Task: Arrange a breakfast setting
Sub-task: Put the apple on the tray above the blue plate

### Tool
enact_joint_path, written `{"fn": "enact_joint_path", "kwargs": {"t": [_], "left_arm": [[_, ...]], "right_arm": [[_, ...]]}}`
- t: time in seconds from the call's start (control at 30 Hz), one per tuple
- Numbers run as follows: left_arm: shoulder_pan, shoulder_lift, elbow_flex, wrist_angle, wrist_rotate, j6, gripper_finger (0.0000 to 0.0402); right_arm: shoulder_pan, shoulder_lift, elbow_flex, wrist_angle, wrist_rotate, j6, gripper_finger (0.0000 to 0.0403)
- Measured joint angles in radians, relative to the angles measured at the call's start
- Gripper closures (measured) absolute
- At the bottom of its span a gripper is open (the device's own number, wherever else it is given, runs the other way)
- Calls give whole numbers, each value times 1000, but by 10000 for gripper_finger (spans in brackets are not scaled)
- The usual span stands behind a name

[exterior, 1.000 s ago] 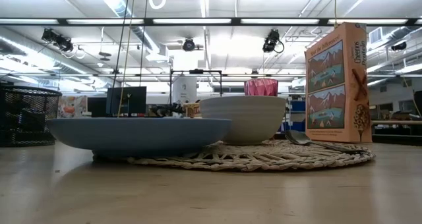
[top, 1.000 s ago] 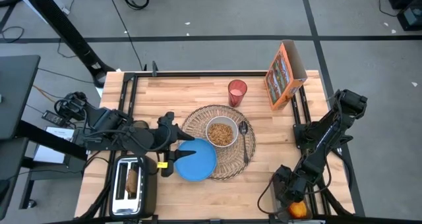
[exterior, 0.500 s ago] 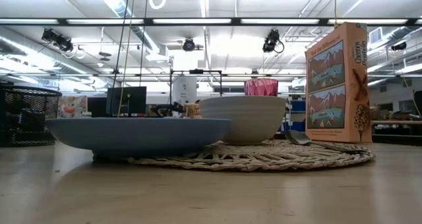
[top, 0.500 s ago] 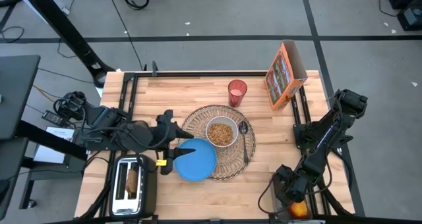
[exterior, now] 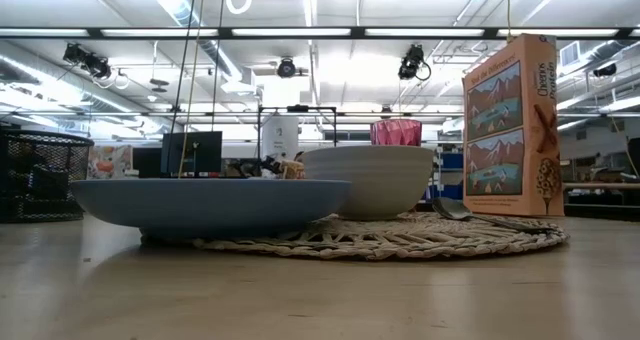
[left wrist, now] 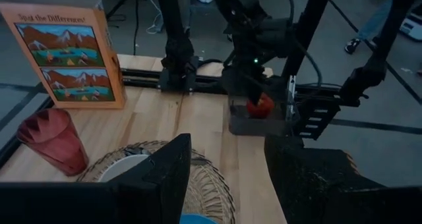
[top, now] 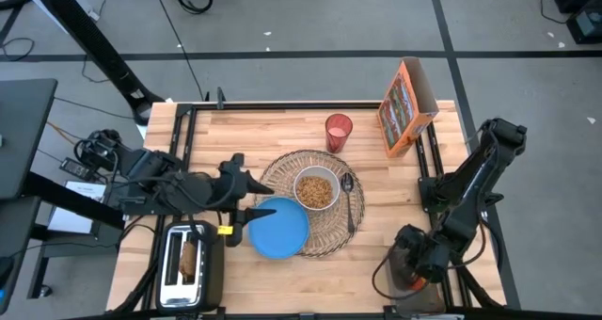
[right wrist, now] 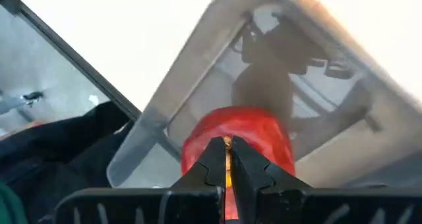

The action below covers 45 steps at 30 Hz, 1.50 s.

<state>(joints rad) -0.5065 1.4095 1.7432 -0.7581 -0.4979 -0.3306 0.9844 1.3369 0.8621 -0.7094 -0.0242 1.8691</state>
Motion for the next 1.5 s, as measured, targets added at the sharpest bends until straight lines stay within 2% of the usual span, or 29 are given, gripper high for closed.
{"fn": "enact_joint_path", "kwargs": {"t": [0.33, 0.5, 0.63, 0.77, 0.97, 1.2, 1.5], "left_arm": [[46, -70, 0, 5, -28, 23, 202], [113, -85, 0, 7, -30, 25, 202], [172, -92, 0, 2, -29, 36, 202], [236, -121, 0, -13, -29, 40, 202], [332, -182, 0, -108, -30, -3, 202], [403, -259, 0, -226, -29, -42, 202], [472, -355, 0, -267, -28, 69, 202]], "right_arm": [[-32, -113, 194, -214, 152, -154, 393], [-104, -133, 302, -240, 275, -346, 393], [-204, -129, 376, -238, 379, -538, 393], [-318, -125, 410, -194, 434, -738, 393], [-498, -114, 413, -10, 383, -970, 393], [-674, -41, 413, 219, 306, -1131, 393], [-862, 132, 413, 549, 276, -1239, 393]]}}
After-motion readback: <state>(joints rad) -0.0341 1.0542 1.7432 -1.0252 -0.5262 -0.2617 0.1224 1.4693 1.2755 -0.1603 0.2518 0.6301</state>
